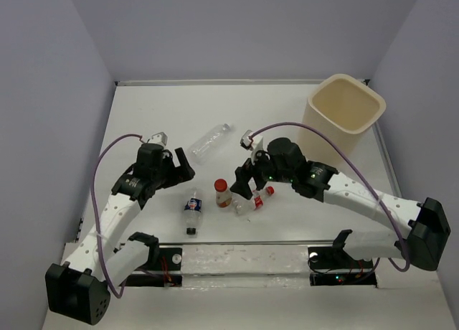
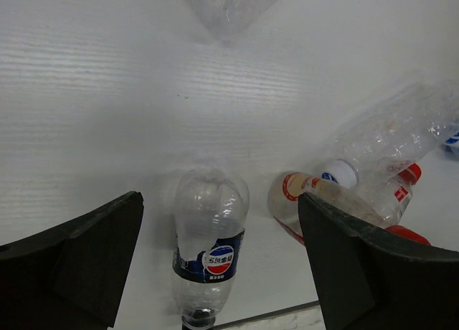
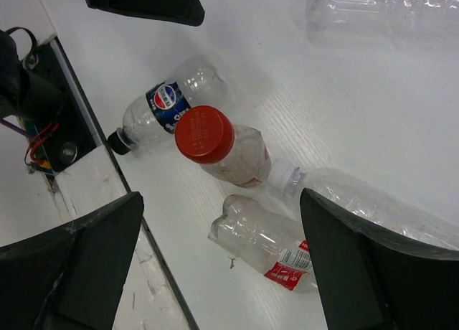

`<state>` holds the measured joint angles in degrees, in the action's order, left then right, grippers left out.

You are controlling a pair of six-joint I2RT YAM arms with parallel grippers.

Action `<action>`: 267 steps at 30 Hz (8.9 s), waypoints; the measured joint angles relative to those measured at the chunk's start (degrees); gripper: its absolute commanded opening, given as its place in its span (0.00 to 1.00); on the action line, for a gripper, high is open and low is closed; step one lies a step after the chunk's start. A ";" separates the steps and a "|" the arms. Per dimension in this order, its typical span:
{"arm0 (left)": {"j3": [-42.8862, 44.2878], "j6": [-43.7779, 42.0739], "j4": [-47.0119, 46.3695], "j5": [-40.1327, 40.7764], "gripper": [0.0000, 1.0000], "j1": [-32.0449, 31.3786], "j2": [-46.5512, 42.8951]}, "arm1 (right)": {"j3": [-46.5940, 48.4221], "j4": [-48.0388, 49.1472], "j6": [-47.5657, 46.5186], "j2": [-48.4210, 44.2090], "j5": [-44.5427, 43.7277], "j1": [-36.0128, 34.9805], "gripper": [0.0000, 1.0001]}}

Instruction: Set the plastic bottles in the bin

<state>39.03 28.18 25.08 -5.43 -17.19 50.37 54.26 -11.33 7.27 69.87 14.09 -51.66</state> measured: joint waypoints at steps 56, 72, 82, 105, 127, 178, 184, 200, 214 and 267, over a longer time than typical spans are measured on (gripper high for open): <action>2.75 -5.64 3.41 -14.53 0.13 -5.64 20.33 | 20.87 10.91 -16.48 -10.49 -51.82 25.73 0.00; 30.95 2.84 -3.56 -16.06 0.13 -11.30 19.10 | 17.09 1.03 -0.94 -0.20 -35.19 43.76 0.99; 59.19 7.17 -14.10 -8.72 0.14 -23.69 34.10 | 16.81 -1.42 7.52 -17.49 -16.24 43.80 0.08; 106.51 17.11 -48.63 -4.17 0.71 -30.73 89.39 | 4.24 4.28 18.16 -41.64 5.97 43.82 0.01; 62.07 -4.26 -37.97 -13.49 0.96 -23.61 53.70 | 2.56 12.15 23.21 -36.30 18.53 43.82 0.06; 14.56 -16.00 -38.03 8.35 0.32 -32.46 44.96 | -38.36 9.51 39.52 -29.20 13.40 28.11 0.96; 12.79 -13.38 -40.89 10.80 0.32 -32.17 37.35 | -38.29 17.70 43.47 -15.67 10.36 19.82 1.00; 3.82 -7.61 -43.32 13.90 0.32 -30.58 22.93 | -30.27 32.44 47.69 9.94 2.80 15.19 1.00; -0.92 -7.19 -43.60 16.68 0.32 -30.58 16.26 | -19.26 26.40 39.39 18.43 0.02 13.68 1.00; -1.84 -5.66 -46.66 13.73 0.31 -29.92 8.83 | 16.06 -8.87 2.93 -6.51 -43.54 18.25 0.20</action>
<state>37.19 22.52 -21.58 8.29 -47.11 59.20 70.32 -20.21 10.20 63.35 -29.45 -33.41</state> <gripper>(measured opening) 0.604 0.514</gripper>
